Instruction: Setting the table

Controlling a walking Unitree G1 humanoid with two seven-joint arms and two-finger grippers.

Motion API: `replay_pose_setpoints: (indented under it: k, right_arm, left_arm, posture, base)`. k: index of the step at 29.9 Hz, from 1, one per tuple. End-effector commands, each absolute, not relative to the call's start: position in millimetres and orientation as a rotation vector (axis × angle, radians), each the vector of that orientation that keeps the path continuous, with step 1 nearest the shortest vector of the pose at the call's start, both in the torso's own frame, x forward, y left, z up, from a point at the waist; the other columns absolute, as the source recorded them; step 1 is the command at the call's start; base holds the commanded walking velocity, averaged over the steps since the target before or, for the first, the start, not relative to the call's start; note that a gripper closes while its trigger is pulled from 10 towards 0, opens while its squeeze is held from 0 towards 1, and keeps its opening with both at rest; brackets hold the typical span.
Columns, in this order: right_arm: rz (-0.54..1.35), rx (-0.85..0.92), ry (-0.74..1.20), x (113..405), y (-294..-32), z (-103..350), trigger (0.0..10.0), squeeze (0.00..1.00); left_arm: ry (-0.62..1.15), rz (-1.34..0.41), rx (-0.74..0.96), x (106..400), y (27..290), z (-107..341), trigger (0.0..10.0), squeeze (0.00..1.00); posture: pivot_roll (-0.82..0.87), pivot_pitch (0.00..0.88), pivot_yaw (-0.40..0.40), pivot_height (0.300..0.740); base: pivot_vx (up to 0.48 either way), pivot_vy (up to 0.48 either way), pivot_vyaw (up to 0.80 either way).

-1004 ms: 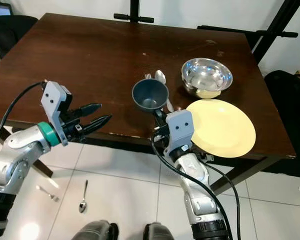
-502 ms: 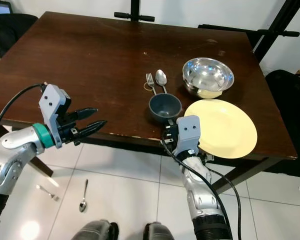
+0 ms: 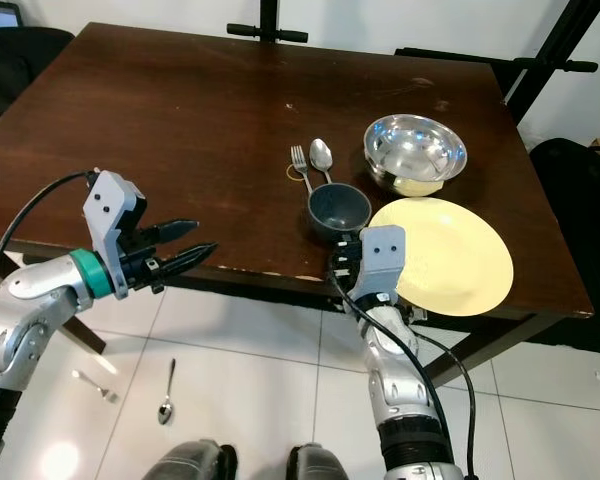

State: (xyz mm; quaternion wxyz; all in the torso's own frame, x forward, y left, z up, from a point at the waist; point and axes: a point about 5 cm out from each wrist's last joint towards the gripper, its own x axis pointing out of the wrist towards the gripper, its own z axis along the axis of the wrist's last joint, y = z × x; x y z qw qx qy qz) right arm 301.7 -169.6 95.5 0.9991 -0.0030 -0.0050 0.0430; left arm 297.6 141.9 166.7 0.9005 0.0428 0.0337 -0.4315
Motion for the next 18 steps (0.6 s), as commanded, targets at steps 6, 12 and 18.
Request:
replay_pose_setpoints:
  k: [6,12,18]
  right_arm:
    - [0.067,0.008,-0.010,301.4,-175.5,92.0,10.0,1.00]
    - [0.049,-0.011,-0.062,290.8,-183.9,104.1,10.0,0.00]
    - [0.063,-0.004,-0.072,273.5,-186.8,107.0,10.0,0.00]
  left_arm:
    - [0.095,-0.895,0.086,296.0,140.5,161.7,10.0,0.00]
    - [0.098,-0.900,0.084,295.5,139.3,160.5,10.0,0.00]
    - [0.104,-0.903,0.081,294.8,138.8,158.8,10.0,0.00]
  posture:
    - [0.12,0.019,0.053,0.740]
    - [0.11,0.021,0.048,0.740]
    - [0.09,0.024,0.049,0.740]
  base:
    - [0.000,0.000,0.00]
    - [0.000,0.000,0.00]
    - [0.000,0.000,0.00]
